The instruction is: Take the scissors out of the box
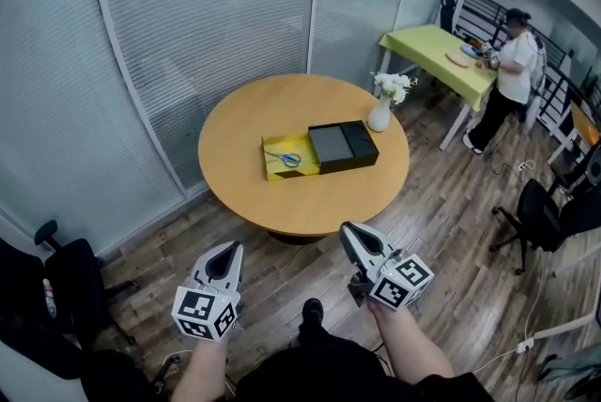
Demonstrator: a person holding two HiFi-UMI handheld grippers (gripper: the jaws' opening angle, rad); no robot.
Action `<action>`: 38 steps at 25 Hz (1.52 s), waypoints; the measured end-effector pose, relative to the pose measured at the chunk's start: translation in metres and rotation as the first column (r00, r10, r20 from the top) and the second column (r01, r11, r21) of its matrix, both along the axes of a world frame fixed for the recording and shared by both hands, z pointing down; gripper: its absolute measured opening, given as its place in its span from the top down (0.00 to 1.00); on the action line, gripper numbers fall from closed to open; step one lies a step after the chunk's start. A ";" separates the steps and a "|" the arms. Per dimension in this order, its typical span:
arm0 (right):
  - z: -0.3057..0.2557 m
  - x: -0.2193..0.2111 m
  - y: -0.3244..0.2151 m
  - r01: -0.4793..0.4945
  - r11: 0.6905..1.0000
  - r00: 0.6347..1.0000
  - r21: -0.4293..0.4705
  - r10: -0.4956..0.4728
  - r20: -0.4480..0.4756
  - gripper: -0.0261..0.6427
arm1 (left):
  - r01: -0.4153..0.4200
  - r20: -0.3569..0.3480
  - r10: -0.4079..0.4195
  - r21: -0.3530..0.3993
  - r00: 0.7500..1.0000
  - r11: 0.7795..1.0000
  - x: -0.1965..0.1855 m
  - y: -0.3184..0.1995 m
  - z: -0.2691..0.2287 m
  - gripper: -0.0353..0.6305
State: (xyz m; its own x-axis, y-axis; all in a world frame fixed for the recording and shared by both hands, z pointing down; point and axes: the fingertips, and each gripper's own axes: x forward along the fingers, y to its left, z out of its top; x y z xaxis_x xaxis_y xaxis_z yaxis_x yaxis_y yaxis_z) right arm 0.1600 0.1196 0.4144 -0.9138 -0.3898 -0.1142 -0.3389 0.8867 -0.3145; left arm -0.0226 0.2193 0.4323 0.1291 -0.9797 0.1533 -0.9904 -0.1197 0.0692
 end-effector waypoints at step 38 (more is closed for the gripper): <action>0.025 -0.081 -0.309 -0.046 0.999 0.996 -0.025 0.044 -0.075 0.90 | -0.065 -0.022 0.065 -0.020 0.998 0.998 -0.097 -0.315 0.010 0.93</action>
